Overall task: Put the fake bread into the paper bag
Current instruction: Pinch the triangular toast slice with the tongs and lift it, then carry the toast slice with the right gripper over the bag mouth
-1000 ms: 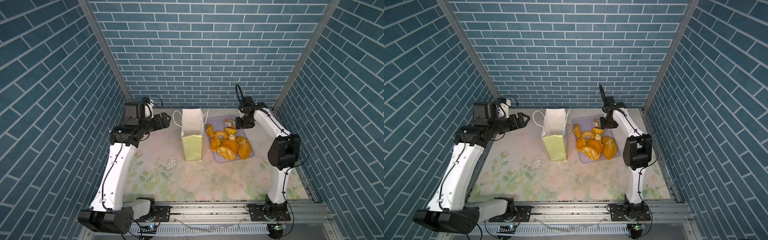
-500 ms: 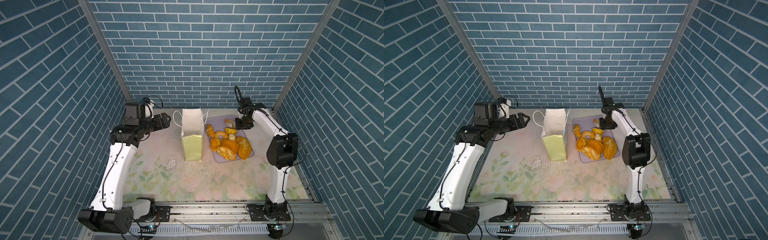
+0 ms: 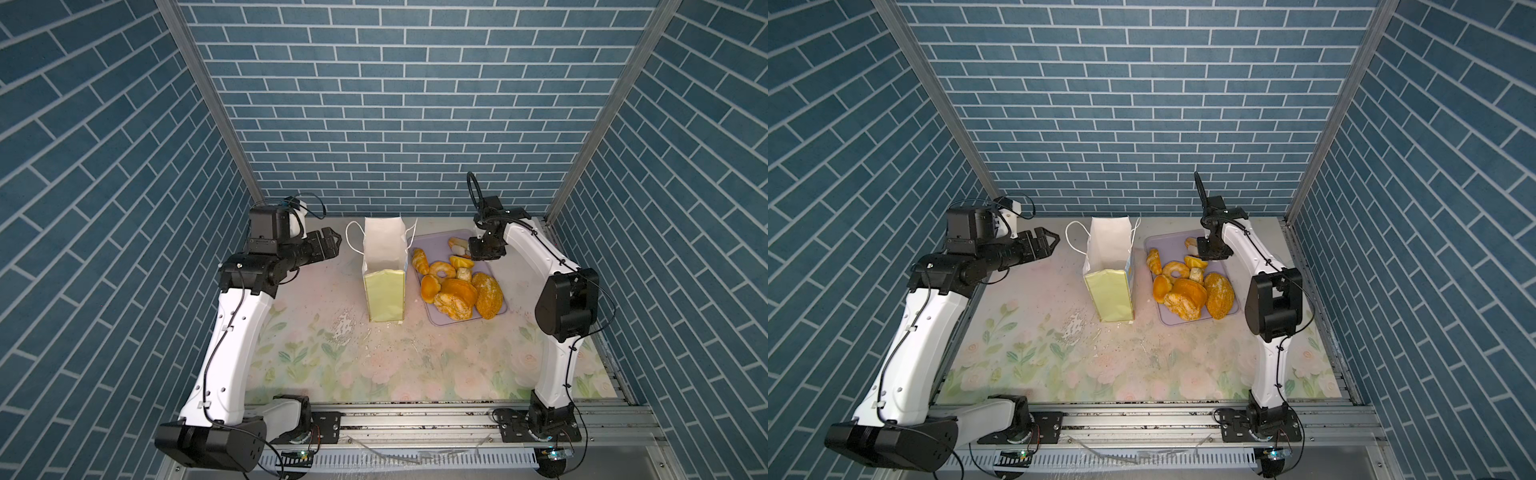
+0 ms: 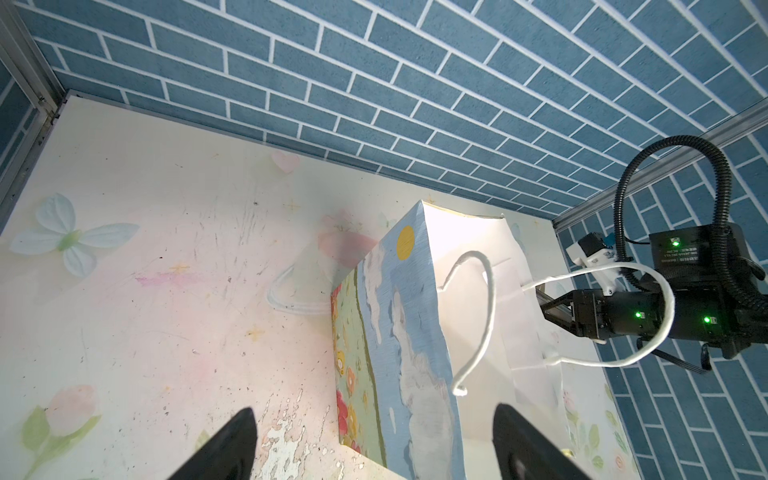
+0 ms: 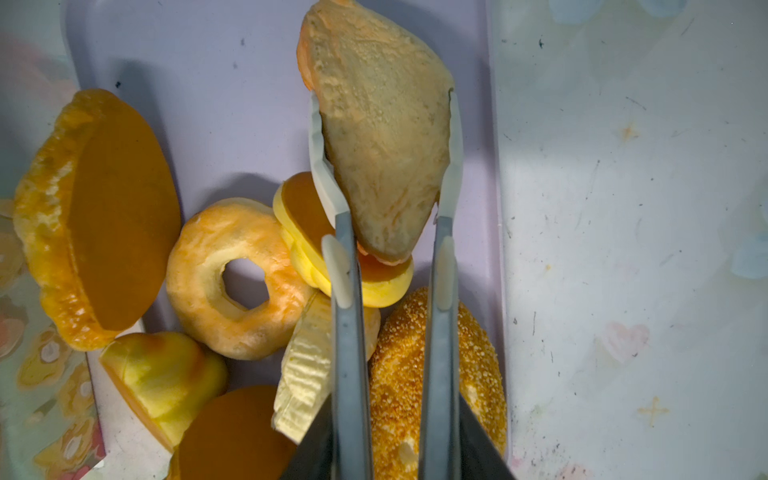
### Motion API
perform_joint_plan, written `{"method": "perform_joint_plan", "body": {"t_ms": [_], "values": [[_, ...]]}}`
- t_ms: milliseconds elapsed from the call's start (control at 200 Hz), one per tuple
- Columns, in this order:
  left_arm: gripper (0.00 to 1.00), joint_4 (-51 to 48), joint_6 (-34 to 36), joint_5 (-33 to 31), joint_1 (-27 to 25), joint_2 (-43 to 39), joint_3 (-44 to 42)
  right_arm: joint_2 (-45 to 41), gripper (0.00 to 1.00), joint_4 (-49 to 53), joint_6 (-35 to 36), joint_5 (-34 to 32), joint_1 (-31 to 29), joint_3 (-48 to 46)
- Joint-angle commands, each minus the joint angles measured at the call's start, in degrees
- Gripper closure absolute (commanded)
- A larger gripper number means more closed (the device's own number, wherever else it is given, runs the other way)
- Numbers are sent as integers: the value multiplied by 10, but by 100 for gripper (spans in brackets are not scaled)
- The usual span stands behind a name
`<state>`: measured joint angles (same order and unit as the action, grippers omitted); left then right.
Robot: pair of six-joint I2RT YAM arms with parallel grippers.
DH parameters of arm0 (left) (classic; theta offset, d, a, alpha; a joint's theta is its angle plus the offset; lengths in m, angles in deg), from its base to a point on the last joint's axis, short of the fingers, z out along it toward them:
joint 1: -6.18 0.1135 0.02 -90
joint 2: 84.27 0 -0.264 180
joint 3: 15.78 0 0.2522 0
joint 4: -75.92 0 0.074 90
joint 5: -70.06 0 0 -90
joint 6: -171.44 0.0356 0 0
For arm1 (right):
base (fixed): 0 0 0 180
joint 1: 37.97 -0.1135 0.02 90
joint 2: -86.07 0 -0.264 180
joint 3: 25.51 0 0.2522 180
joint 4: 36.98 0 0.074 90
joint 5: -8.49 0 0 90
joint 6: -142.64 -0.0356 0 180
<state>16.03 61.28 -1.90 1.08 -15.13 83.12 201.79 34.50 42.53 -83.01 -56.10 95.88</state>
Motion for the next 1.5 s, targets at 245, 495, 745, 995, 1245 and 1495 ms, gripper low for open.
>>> {"method": "perform_joint_plan", "body": {"t_ms": [245, 495, 745, 995, 1245, 1495], "values": [[10, 4, -5, 32, 3, -15, 23, -136, 69, -52, 35, -21, -33, -65], [10, -8, 3, 36, 3, -19, 35, -213, 71, -59, 32, -28, -51, -94], [10, -10, 7, 37, 3, -12, 34, -286, 71, -49, 30, -16, -88, -87], [10, -28, 15, 48, -3, 33, 66, -311, 71, -20, 33, -25, -121, -27], [13, -28, 26, 45, -31, 77, 91, -305, 71, 1, 49, -52, -161, 52], [23, -4, 17, 45, -54, 117, 97, -271, 71, 51, 72, -65, -218, 169]]}}
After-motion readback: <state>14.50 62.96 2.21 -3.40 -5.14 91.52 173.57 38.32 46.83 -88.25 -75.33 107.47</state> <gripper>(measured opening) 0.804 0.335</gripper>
